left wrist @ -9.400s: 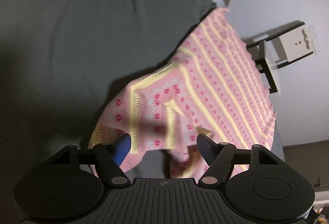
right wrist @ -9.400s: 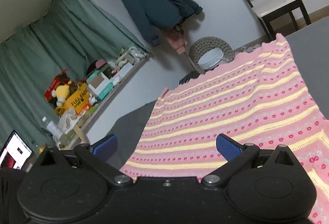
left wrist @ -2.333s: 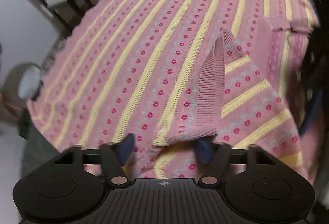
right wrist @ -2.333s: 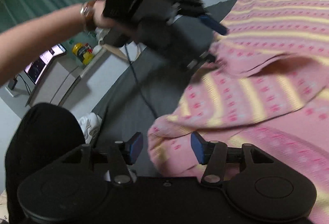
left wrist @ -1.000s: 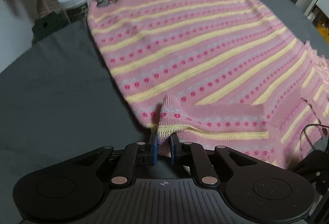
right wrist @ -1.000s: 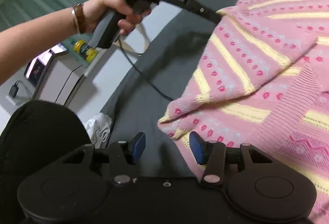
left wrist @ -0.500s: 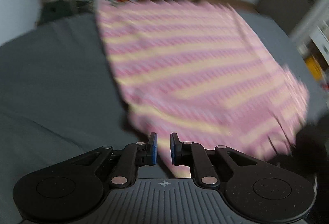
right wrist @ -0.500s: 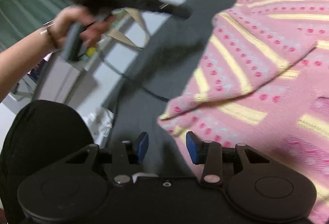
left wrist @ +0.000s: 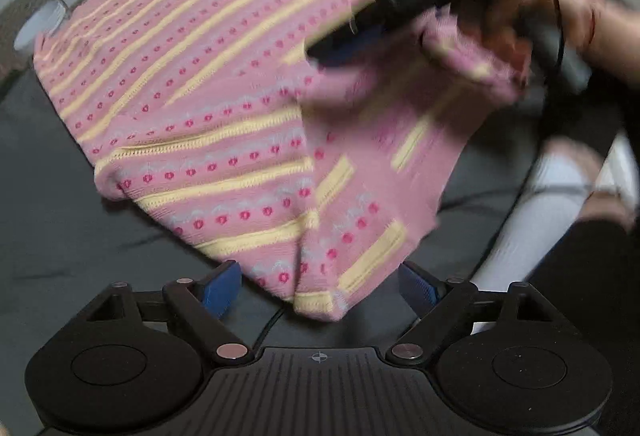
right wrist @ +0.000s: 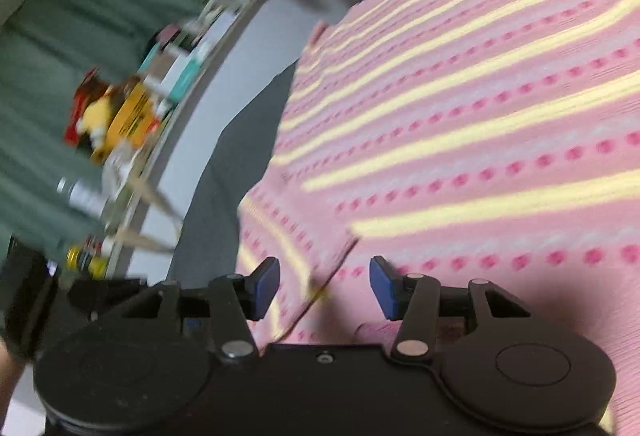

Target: Fold clothes

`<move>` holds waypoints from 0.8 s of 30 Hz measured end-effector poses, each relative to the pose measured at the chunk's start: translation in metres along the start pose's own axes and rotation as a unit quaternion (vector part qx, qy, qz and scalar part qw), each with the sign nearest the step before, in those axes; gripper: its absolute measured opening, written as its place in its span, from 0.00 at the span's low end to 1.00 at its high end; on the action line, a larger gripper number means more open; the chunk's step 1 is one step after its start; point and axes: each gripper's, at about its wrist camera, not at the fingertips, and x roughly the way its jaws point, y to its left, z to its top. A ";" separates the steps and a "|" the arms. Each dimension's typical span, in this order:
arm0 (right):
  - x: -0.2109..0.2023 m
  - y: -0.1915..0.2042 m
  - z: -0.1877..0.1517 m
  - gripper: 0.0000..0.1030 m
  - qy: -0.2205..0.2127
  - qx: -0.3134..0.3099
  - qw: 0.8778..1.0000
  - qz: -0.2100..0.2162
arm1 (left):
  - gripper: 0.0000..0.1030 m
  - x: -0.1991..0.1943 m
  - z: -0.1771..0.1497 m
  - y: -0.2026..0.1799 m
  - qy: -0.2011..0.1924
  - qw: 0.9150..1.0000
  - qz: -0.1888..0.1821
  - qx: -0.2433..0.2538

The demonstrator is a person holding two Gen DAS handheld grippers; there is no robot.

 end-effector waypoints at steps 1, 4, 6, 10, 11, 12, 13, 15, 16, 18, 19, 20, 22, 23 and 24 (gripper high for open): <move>0.000 0.000 0.001 0.53 -0.002 0.000 1.000 -0.003 | 0.83 0.006 0.001 -0.002 0.019 1.000 0.014 0.005; -0.007 0.007 0.003 0.59 -0.017 -0.032 0.999 -0.026 | 0.81 0.015 -0.001 -0.007 0.053 0.998 0.031 0.014; -0.014 0.022 0.006 0.61 -0.039 -0.078 0.995 -0.049 | 0.57 0.017 -0.003 -0.007 0.056 0.998 0.029 0.000; -0.044 0.043 0.020 0.67 -0.112 -0.173 0.974 -0.093 | 0.40 0.014 -0.004 0.004 0.043 0.997 0.003 -0.064; -0.053 0.048 0.024 0.68 -0.132 -0.197 0.966 -0.106 | 0.38 0.014 -0.005 0.005 0.042 0.997 -0.005 -0.066; -0.063 0.052 0.029 0.68 -0.156 -0.221 0.955 -0.123 | 0.34 0.014 -0.006 0.005 0.044 0.997 -0.002 -0.064; -0.072 0.055 0.033 0.68 -0.177 -0.240 0.944 -0.140 | 0.28 0.013 -0.007 0.006 0.046 0.997 -0.001 -0.067; -0.093 0.060 0.043 0.70 -0.212 -0.269 0.923 -0.176 | 0.25 0.009 -0.009 0.009 0.039 0.997 -0.012 -0.073; -0.101 0.063 0.047 0.76 -0.220 -0.279 0.916 -0.186 | 0.24 0.006 -0.010 0.010 0.034 0.996 -0.022 -0.074; -0.112 0.068 0.052 0.81 -0.226 -0.297 0.907 -0.194 | 0.24 -0.002 -0.010 0.007 0.024 0.996 -0.043 -0.069; -0.113 0.070 0.052 0.81 -0.225 -0.302 0.907 -0.187 | 0.24 -0.005 -0.009 0.006 0.021 0.997 -0.047 -0.063; -0.113 0.072 0.050 0.80 -0.212 -0.307 0.914 -0.159 | 0.24 -0.007 -0.008 0.005 0.023 0.997 -0.046 -0.060; -0.099 0.076 0.045 0.79 -0.151 -0.313 0.935 -0.070 | 0.24 -0.006 -0.002 0.005 0.038 0.997 -0.040 -0.063; -0.088 0.080 0.035 0.75 -0.115 -0.334 0.935 -0.028 | 0.24 -0.005 0.000 0.006 0.044 0.996 -0.035 -0.067; -0.077 0.084 0.025 0.72 -0.079 -0.353 0.932 0.014 | 0.24 -0.002 0.002 0.005 0.051 0.996 -0.030 -0.073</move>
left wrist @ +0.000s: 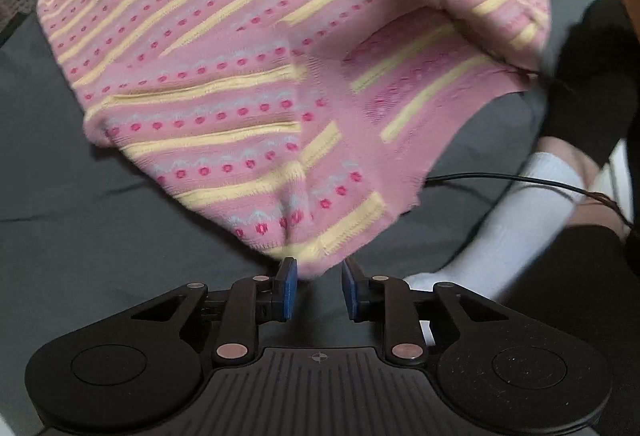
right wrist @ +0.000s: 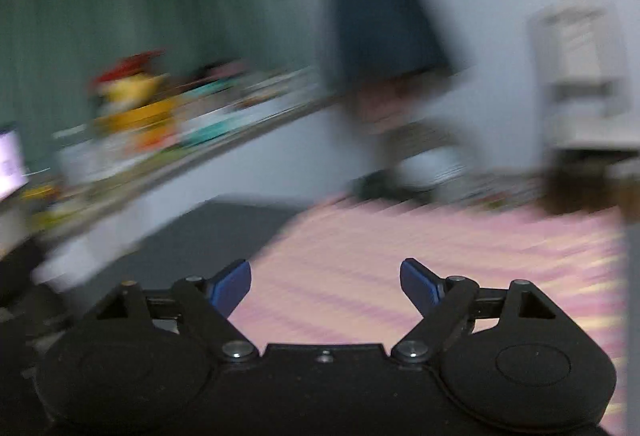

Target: Fold clothes

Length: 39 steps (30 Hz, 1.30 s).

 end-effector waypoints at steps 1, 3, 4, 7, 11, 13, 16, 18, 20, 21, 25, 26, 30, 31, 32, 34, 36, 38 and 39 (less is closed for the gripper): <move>0.010 0.013 -0.009 0.69 0.019 -0.024 0.999 0.038 | 0.24 0.003 0.002 0.000 0.005 1.000 0.004 -0.005; 0.036 0.048 -0.037 0.57 0.079 -0.085 0.990 0.081 | 0.24 0.012 0.006 -0.002 0.023 1.000 0.021 0.003; 0.049 0.065 -0.051 0.54 0.109 -0.115 0.982 0.103 | 0.24 0.015 0.007 -0.005 0.031 0.999 0.037 0.014; 0.066 0.112 -0.094 0.53 0.148 -0.229 0.953 0.131 | 0.25 0.013 0.005 -0.007 0.024 0.996 0.083 0.029; 0.070 0.158 -0.140 0.53 0.127 -0.391 0.908 0.085 | 0.35 -0.004 -0.012 0.005 -0.029 0.995 0.086 -0.044; 0.074 0.168 -0.149 0.49 0.113 -0.407 0.905 0.055 | 0.40 -0.008 -0.029 0.008 -0.070 0.990 0.085 -0.088; 0.085 0.176 -0.158 0.48 0.108 -0.417 0.902 0.009 | 0.40 -0.012 -0.055 0.011 -0.144 0.974 0.093 -0.148; 0.092 0.176 -0.164 0.40 0.117 -0.446 0.887 -0.008 | 0.40 -0.010 -0.071 0.017 -0.182 0.959 0.102 -0.194; 0.094 0.177 -0.165 0.23 0.120 -0.455 0.882 -0.002 | 0.40 -0.009 -0.083 0.021 -0.221 0.941 0.115 -0.230; 0.094 0.178 -0.164 0.16 0.119 -0.458 0.881 -0.007 | 0.40 -0.010 -0.087 0.023 -0.235 0.934 0.114 -0.245; 0.080 0.152 -0.138 0.08 0.115 -0.330 0.937 0.010 | 0.40 -0.017 -0.088 0.031 -0.257 0.925 0.089 -0.266; 0.077 0.130 -0.124 0.08 0.119 -0.228 0.966 0.026 | 0.40 -0.017 -0.084 0.031 -0.254 0.929 0.079 -0.256; 0.078 0.035 -0.102 0.06 0.109 0.121 0.986 0.047 | 0.40 -0.016 -0.080 0.027 -0.253 0.934 0.063 -0.246; 0.078 0.022 -0.104 0.06 0.108 0.155 0.981 0.042 | 0.40 -0.014 -0.082 0.027 -0.253 0.932 0.051 -0.253; 0.080 0.013 -0.104 0.06 0.108 0.176 0.978 0.036 | 0.40 -0.012 -0.083 0.028 -0.252 0.930 0.036 -0.264; 0.078 0.004 -0.107 0.06 0.109 0.191 0.975 0.030 | 0.40 -0.005 -0.087 0.027 -0.254 0.924 0.008 -0.286; 0.074 0.004 -0.107 0.06 0.107 0.196 0.974 0.027 | 0.40 0.001 -0.090 0.027 -0.259 0.912 -0.014 -0.317; 0.073 0.005 -0.106 0.06 0.110 0.189 0.976 0.021 | 0.40 0.007 -0.092 0.029 -0.268 0.896 -0.043 -0.353; 0.073 0.007 -0.106 0.06 0.112 0.183 0.977 0.017 | 0.40 0.010 -0.093 0.032 -0.277 0.883 -0.067 -0.373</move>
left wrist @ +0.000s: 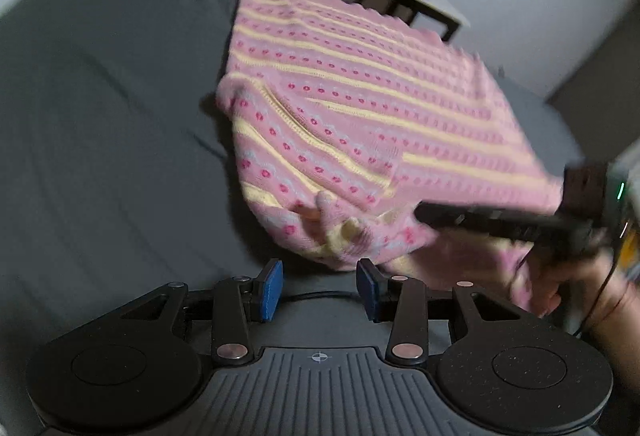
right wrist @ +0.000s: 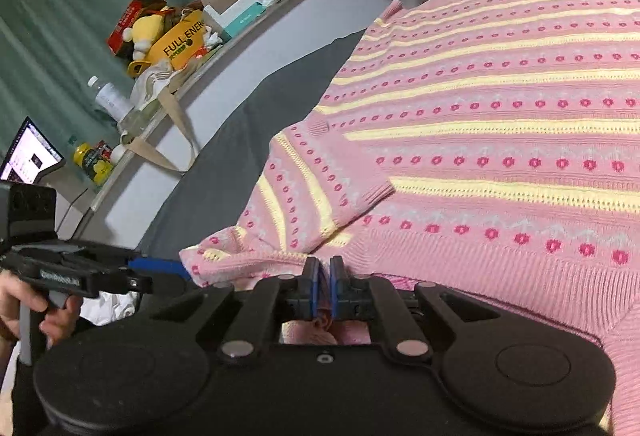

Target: Fold clothes

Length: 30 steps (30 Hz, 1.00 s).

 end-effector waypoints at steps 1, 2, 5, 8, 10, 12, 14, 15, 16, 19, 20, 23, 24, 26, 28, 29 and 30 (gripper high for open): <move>0.000 0.001 0.000 0.06 0.002 -0.005 1.000 -0.003 | 0.40 0.001 -0.001 0.002 -0.006 1.000 -0.018 -0.025; 0.000 0.003 0.000 0.06 0.004 -0.010 1.000 -0.005 | 0.40 0.002 -0.002 0.002 -0.013 0.998 -0.032 -0.044; 0.004 0.006 -0.002 0.07 0.009 -0.028 0.999 -0.016 | 0.40 0.007 -0.001 -0.006 -0.030 0.997 -0.034 -0.062; 0.007 0.014 -0.003 0.09 0.013 -0.067 0.997 -0.037 | 0.40 0.013 0.003 -0.010 -0.037 0.996 -0.022 -0.080; 0.004 0.024 -0.004 0.13 0.011 -0.104 0.994 -0.041 | 0.40 0.016 0.006 -0.010 -0.035 0.994 -0.019 -0.101; -0.002 0.041 -0.006 0.27 -0.001 -0.172 0.984 -0.037 | 0.37 0.016 0.009 -0.012 -0.036 0.994 -0.011 -0.105; -0.008 0.061 -0.012 0.46 -0.011 -0.254 0.967 -0.022 | 0.27 0.016 0.012 -0.013 -0.032 0.994 -0.003 -0.105; -0.009 0.069 -0.016 0.46 -0.014 -0.294 0.956 -0.013 | 0.27 0.016 0.013 -0.012 -0.029 0.994 -0.002 -0.105; -0.009 0.077 -0.020 0.46 -0.017 -0.331 0.943 -0.009 | 0.25 0.015 0.013 -0.012 -0.025 0.994 -0.001 -0.105; 0.000 0.094 -0.036 0.40 -0.012 -0.418 0.907 -0.043 | 0.24 0.014 0.013 -0.010 -0.017 0.994 -0.001 -0.104; 0.006 0.095 -0.040 0.34 -0.003 -0.434 0.899 -0.056 | 0.24 0.014 0.012 -0.010 -0.015 0.994 -0.001 -0.104; 0.021 0.094 -0.048 0.24 0.018 -0.452 0.888 -0.087 | 0.24 0.017 0.010 -0.009 -0.010 0.995 0.006 -0.102; 0.023 0.092 -0.048 0.21 0.023 -0.442 0.893 -0.084 | 0.24 0.018 0.010 -0.010 -0.008 0.995 0.009 -0.099; 0.023 0.090 -0.046 0.12 0.026 -0.425 0.902 -0.071 | 0.24 0.020 0.009 -0.010 -0.005 0.995 0.017 -0.096; 0.019 0.093 -0.046 0.10 0.027 -0.423 0.904 -0.055 | 0.24 0.020 0.008 -0.011 0.001 0.995 0.029 -0.091; 0.018 0.096 -0.047 0.09 0.032 -0.424 0.904 -0.044 | 0.24 0.018 0.009 -0.012 0.005 0.996 0.038 -0.084; 0.016 0.099 -0.047 0.09 0.037 -0.425 0.904 -0.034 | 0.23 0.016 0.011 -0.013 0.008 0.996 0.049 -0.075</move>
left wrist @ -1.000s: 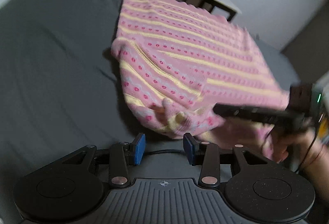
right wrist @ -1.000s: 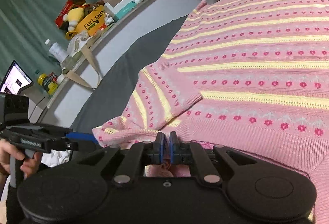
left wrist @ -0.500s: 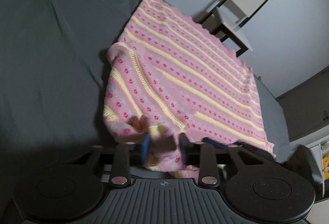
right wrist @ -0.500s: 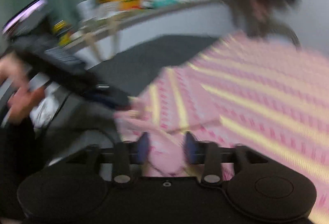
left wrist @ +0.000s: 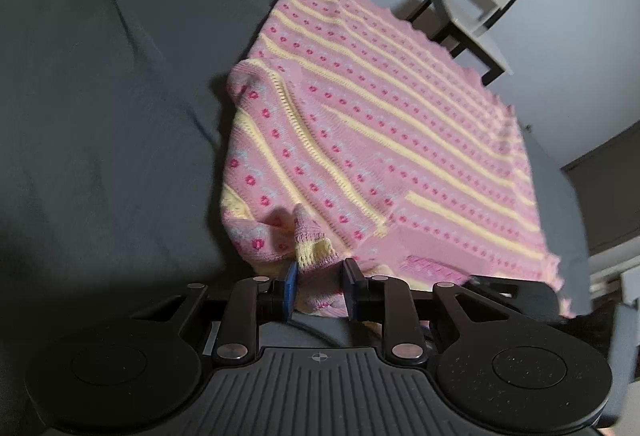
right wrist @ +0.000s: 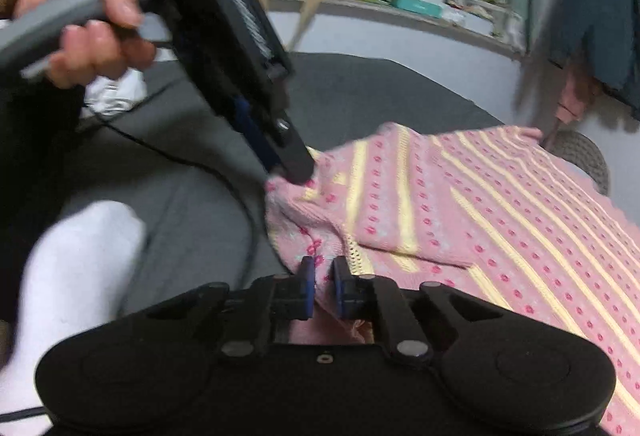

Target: Fold clothes

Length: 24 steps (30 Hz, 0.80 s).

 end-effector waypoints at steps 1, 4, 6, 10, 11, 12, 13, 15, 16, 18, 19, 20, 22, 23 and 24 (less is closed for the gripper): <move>-0.002 0.005 0.002 0.09 -0.003 -0.005 1.000 0.013 | 0.14 -0.003 0.002 0.000 0.003 1.000 0.009 0.009; -0.003 0.020 0.006 0.08 -0.001 -0.024 0.999 0.048 | 0.12 -0.016 0.009 0.004 0.024 0.999 0.031 0.026; 0.001 0.028 0.008 0.08 0.002 -0.018 0.997 0.078 | 0.12 -0.020 0.010 0.004 0.049 0.995 0.062 0.059; 0.013 0.044 0.004 0.08 0.021 -0.026 0.995 0.090 | 0.12 -0.014 0.004 0.000 0.105 0.970 0.150 0.162; 0.015 0.046 0.003 0.08 0.024 -0.025 0.995 0.089 | 0.12 -0.011 0.001 0.001 0.120 0.962 0.164 0.183; 0.016 0.046 0.002 0.08 0.026 -0.023 0.996 0.085 | 0.12 -0.009 -0.002 0.000 0.129 0.958 0.166 0.195; 0.019 0.042 0.005 0.09 0.028 -0.020 0.996 0.083 | 0.12 -0.008 -0.003 -0.001 0.134 0.957 0.161 0.203; 0.016 0.039 0.005 0.13 0.035 -0.020 0.994 0.100 | 0.12 -0.012 -0.004 -0.004 0.120 0.960 0.146 0.208; 0.012 0.036 0.006 0.14 0.030 -0.013 0.994 0.106 | 0.13 -0.015 -0.003 -0.005 0.111 0.962 0.136 0.208; 0.006 0.027 0.008 0.21 0.018 0.011 0.993 0.118 | 0.13 -0.022 -0.002 -0.007 0.105 0.965 0.113 0.213; 0.004 0.019 0.010 0.29 0.006 0.034 0.992 0.121 | 0.15 -0.026 -0.001 -0.008 0.102 0.964 0.110 0.217; 0.001 0.013 0.009 0.37 -0.005 0.061 0.991 0.119 | 0.20 -0.030 0.000 -0.010 0.090 0.965 0.110 0.221; -0.004 -0.001 0.010 0.40 -0.025 0.106 0.988 0.106 | 0.49 -0.042 0.002 -0.009 0.046 0.968 0.112 0.220; -0.006 -0.007 0.010 0.40 -0.034 0.121 0.987 0.099 | 0.60 -0.048 0.004 -0.006 0.016 0.970 0.117 0.211; -0.008 -0.006 0.011 0.40 -0.040 0.119 0.988 0.090 | 0.84 -0.055 0.006 -0.002 -0.019 0.973 0.124 0.195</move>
